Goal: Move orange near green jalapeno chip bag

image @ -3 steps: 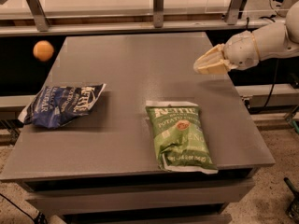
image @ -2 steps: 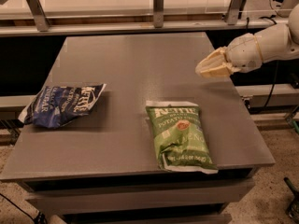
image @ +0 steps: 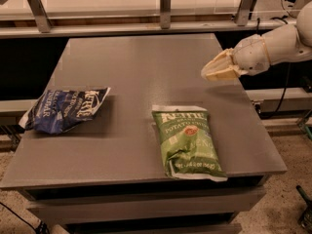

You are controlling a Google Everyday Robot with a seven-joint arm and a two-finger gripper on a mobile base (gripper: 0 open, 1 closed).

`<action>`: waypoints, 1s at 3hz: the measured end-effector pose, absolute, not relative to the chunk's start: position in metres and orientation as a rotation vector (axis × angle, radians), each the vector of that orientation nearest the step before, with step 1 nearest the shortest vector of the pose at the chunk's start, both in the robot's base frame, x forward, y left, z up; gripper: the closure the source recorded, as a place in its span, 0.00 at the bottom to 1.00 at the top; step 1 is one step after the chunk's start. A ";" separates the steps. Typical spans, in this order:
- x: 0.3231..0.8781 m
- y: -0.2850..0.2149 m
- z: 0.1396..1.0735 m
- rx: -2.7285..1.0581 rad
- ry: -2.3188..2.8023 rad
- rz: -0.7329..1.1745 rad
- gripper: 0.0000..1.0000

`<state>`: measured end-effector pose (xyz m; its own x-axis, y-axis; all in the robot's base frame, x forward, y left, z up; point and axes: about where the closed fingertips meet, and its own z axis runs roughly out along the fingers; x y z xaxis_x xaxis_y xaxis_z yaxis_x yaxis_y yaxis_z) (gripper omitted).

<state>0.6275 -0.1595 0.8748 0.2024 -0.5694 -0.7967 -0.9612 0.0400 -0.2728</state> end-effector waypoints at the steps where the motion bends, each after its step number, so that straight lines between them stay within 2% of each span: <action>1: 0.628 -0.157 0.873 -1.637 1.469 0.590 0.13; 2: 0.629 -0.154 0.872 -1.639 1.467 0.595 0.00; 3: 0.629 -0.154 0.872 -1.639 1.467 0.595 0.00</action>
Offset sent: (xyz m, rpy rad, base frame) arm 0.0007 0.0025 -0.0012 0.0012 0.0016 0.0033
